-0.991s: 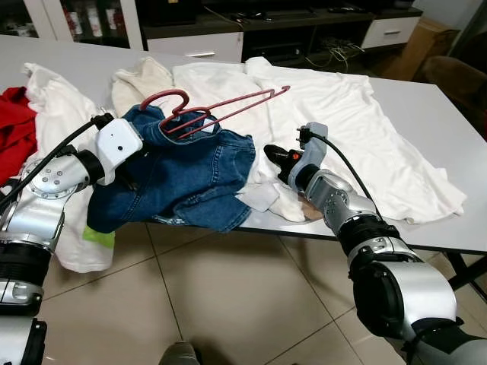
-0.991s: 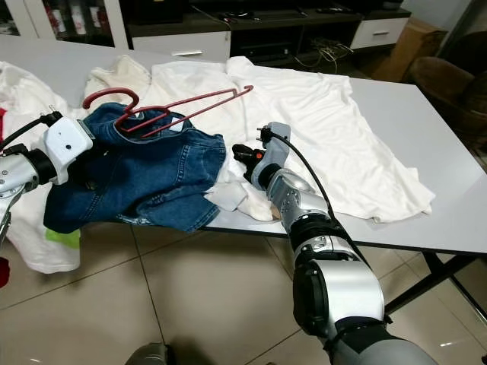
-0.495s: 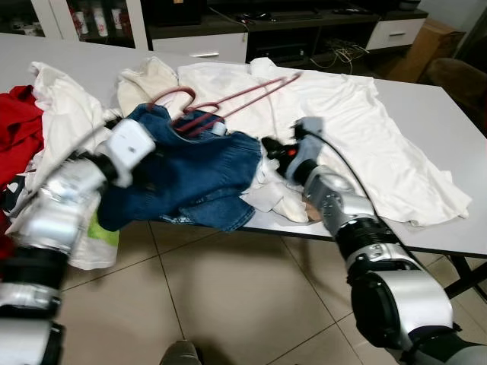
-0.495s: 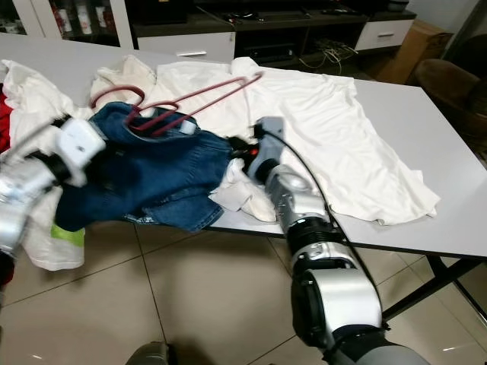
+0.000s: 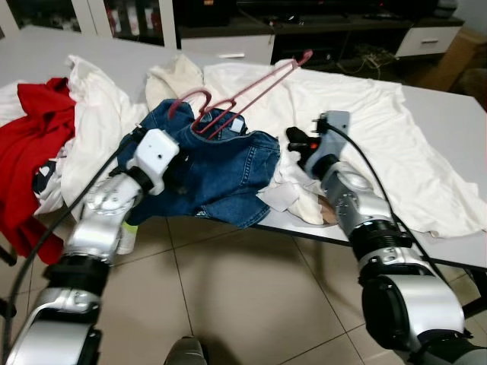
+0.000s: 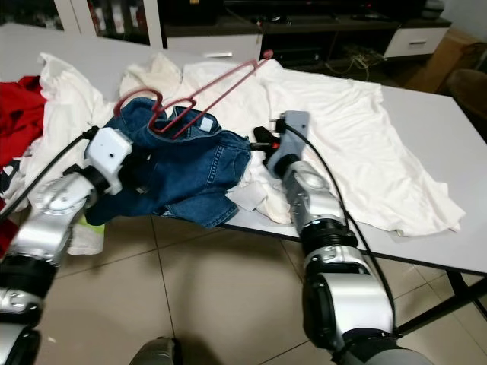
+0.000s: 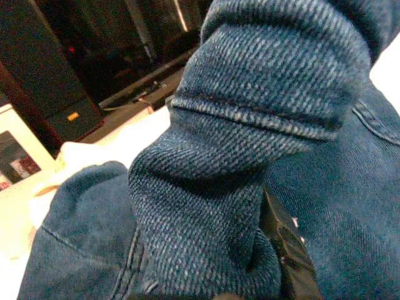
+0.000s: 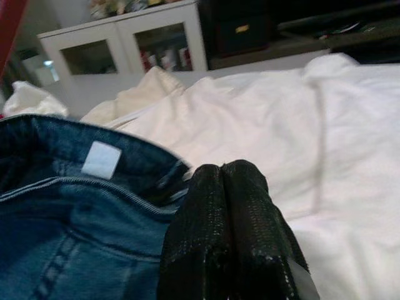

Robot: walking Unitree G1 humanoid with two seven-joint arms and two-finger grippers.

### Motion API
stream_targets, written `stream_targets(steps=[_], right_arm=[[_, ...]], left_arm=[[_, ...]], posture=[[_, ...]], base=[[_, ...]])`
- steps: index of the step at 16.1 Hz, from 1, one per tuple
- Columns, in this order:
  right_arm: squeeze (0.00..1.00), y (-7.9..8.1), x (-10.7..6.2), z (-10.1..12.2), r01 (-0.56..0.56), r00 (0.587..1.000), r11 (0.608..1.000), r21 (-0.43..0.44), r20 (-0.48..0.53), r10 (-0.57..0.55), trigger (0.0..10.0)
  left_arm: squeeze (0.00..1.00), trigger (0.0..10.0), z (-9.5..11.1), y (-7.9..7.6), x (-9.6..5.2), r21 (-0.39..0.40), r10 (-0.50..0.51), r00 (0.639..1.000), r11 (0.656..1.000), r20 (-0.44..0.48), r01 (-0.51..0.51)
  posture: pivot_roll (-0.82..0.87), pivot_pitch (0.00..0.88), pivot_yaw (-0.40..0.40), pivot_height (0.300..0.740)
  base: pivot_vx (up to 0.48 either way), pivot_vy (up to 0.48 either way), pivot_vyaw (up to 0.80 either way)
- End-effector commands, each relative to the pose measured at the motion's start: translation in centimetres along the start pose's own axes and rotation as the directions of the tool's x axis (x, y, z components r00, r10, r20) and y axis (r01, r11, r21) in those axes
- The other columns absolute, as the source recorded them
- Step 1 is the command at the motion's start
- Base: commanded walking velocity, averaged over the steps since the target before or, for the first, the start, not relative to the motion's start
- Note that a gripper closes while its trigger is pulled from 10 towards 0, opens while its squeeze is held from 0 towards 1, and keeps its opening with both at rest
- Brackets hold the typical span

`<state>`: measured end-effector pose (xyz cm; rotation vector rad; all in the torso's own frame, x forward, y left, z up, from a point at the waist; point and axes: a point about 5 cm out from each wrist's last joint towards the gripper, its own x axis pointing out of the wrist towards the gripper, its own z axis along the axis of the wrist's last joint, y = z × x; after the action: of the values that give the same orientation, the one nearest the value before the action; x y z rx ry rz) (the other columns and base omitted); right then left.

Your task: Hang hanger

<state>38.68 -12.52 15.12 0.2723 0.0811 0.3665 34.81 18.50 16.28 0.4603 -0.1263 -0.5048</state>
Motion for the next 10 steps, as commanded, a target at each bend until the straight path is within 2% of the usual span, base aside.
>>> stream_targets(steps=[1,5,9,10], right_arm=[[0.0,-1.1,-0.5,0.8,0.04,0.998,0.999,0.001,0.038,-0.04,10.0],[0.0,-1.9,-1.1,0.8,0.054,0.998,0.998,-0.032,0.042,-0.053,10.0],[0.0,-1.5,-1.0,0.1,0.044,0.999,0.997,-0.063,0.0,-0.044,10.0],[0.0,-1.5,-1.0,-0.1,0.046,0.999,0.998,-0.046,-0.011,-0.046,10.0]], left_arm=[[0.0,10.0,0.5,0.8,0.4,-0.024,0.091,0.996,0.996,0.021,-0.091],[0.0,10.0,0.2,0.4,0.6,-0.076,0.122,0.992,0.99,0.027,-0.12],[0.0,10.0,0.4,-0.1,1.2,-0.084,0.122,0.992,0.989,0.037,-0.118],[0.0,10.0,0.5,-0.3,1.3,-0.095,0.123,0.991,0.988,0.042,-0.119]], posture=[[0.12,0.0,-0.047,0.74],[0.12,0.0,-0.048,0.74],[0.12,0.0,-0.05,0.74],[0.12,0.0,-0.05,0.74]], base=[[0.0,0.0,0.0],[0.0,0.0,0.0],[0.0,0.0,0.66],[0.0,0.0,0.8]])
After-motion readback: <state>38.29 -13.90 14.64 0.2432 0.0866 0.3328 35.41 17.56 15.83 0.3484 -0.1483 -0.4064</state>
